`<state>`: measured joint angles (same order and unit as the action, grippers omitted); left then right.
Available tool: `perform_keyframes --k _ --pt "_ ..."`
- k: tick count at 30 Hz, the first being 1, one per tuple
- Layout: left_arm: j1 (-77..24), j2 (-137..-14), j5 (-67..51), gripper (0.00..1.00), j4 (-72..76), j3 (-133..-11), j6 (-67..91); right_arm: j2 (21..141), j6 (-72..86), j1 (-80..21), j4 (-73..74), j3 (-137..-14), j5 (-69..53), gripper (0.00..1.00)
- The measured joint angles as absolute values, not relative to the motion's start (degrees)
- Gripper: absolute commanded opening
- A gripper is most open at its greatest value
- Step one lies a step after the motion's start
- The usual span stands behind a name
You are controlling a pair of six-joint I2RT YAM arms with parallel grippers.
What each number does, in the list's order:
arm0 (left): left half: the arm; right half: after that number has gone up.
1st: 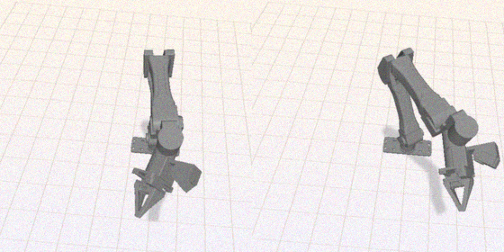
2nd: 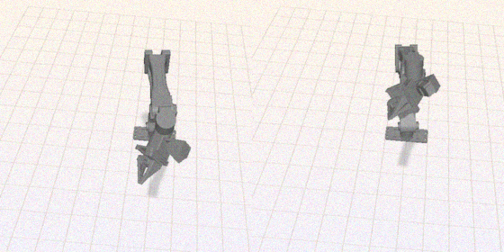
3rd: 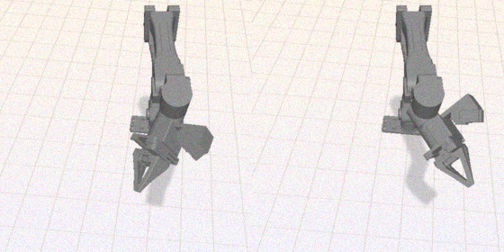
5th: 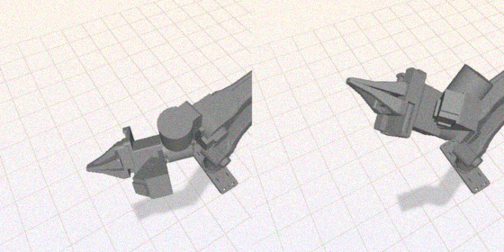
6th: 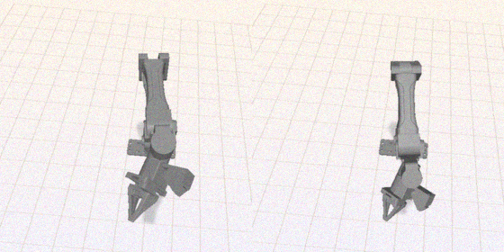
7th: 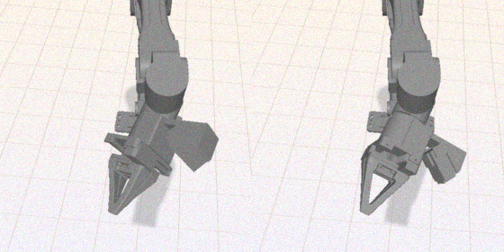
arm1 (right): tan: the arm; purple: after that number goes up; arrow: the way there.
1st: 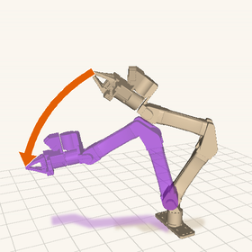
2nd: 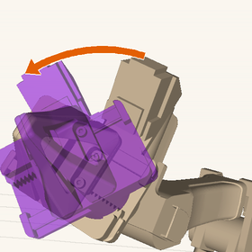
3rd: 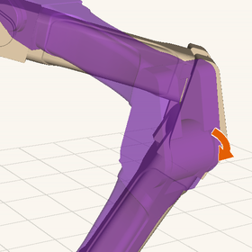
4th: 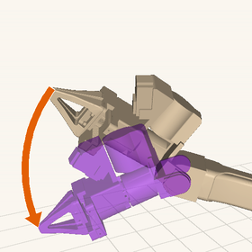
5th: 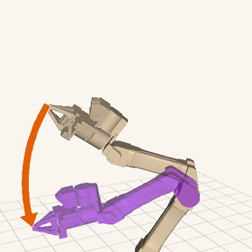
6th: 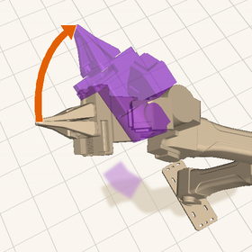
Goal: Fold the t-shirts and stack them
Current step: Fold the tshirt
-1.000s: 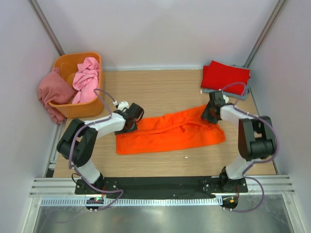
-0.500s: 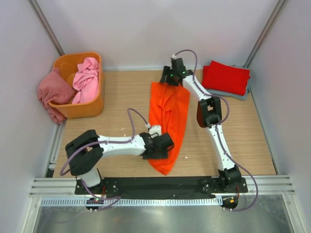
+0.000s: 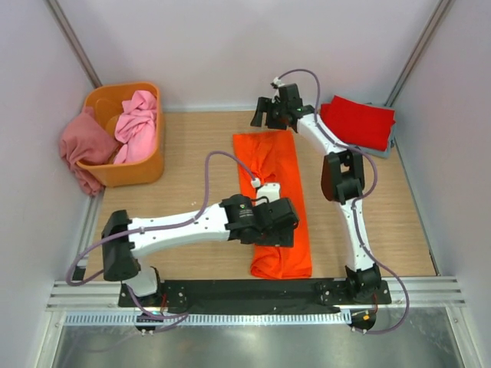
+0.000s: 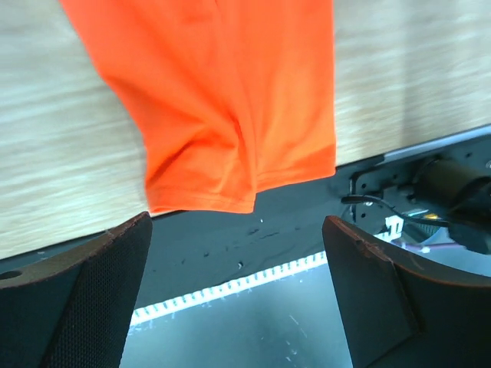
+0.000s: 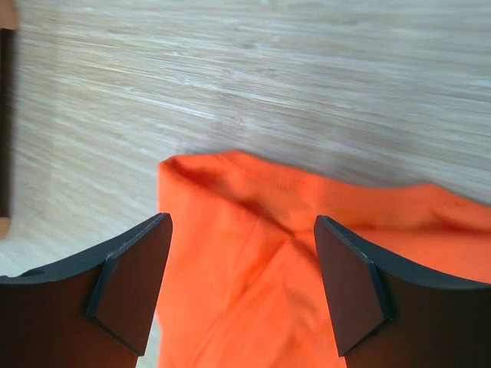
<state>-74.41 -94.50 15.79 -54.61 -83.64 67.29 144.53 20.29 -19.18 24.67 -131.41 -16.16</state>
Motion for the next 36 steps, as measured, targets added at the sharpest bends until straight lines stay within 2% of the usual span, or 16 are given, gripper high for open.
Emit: perform_keyframes --k 3,4,5,10,14,19,28,36 --pt "-74.1 -91.0 19.5 0.91 -58.3 -85.4 66.5 135.8 19.0 -18.4 24.7 -124.8 -14.6 0.78" --pt "-73.9 -89.4 20.5 0.90 -59.4 -84.9 66.2 132.0 18.7 -18.1 24.2 -121.5 -13.8 0.72" --pt "-73.4 -87.6 21.2 0.89 -60.1 -83.8 65.7 128.2 18.5 -17.8 23.9 -118.3 -13.2 0.60" --pt "-67.5 -79.3 22.9 0.88 -61.9 -75.6 62.6 113.7 20.9 -17.5 20.5 -102.3 -15.4 0.56" --pt "-64.8 -74.3 26.6 0.88 -64.8 -73.5 59.4 112.3 21.8 -20.7 20.3 -93.9 -15.9 0.54" --pt "-60.8 -66.8 31.3 0.88 -68.9 -72.9 56.4 117.3 22.7 -26.9 22.5 -87.2 -15.4 0.52" --pt "-58.0 -49.4 37.8 0.89 -73.0 -65.3 55.0 124.4 23.2 -27.3 23.8 -92.1 -14.0 0.51" --pt "-57.6 -45.9 41.4 0.90 -72.7 -57.0 54.3 139.6 20.9 -27.0 27.4 -116.6 -13.0 0.50"
